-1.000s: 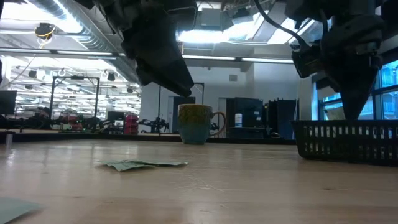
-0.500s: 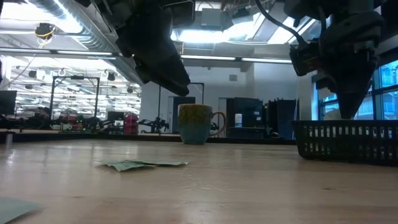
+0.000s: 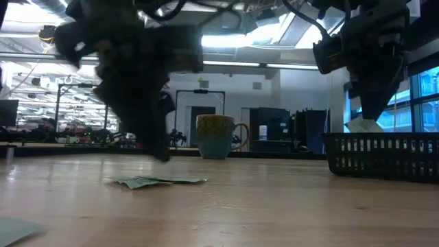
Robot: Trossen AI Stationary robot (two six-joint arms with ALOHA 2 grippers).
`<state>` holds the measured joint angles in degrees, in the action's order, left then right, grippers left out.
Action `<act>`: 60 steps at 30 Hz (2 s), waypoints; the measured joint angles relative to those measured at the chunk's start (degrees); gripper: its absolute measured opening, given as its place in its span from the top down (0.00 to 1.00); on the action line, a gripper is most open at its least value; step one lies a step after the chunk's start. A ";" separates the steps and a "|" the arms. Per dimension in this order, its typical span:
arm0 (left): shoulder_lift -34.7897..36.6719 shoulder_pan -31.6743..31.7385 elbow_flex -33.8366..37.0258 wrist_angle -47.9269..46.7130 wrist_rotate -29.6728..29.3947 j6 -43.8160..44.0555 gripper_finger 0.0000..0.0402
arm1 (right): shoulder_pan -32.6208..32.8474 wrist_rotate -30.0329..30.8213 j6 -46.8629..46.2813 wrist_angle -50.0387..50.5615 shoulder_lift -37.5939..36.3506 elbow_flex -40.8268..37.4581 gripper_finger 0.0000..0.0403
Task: Pick and place Stevia / Truvia into bins
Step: Put the stevia packet into the black bin
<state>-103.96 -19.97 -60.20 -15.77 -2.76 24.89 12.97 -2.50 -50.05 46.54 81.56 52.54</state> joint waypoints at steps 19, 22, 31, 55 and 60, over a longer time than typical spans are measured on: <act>-2.19 -0.34 -0.02 -4.68 -1.12 1.50 0.84 | 0.00 0.83 1.01 -0.53 0.00 0.17 0.67; -2.99 -0.60 -0.20 -4.81 -0.73 1.78 0.83 | 0.00 0.93 1.01 -0.59 0.00 0.17 0.67; -4.36 -0.83 -0.21 -5.22 -1.21 4.55 0.91 | 0.00 0.98 1.01 -0.63 0.00 0.17 0.67; 1.71 -0.52 0.26 -3.30 -8.29 7.15 0.99 | 0.02 7.51 -3.73 -14.13 -5.27 0.19 0.68; 1.76 -0.37 0.23 3.46 -12.87 10.61 0.99 | 0.02 7.49 -3.64 -22.64 -4.79 0.19 0.68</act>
<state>-102.20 -20.34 -59.97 -12.31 -15.63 35.50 12.99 4.99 -53.69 23.90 76.77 52.73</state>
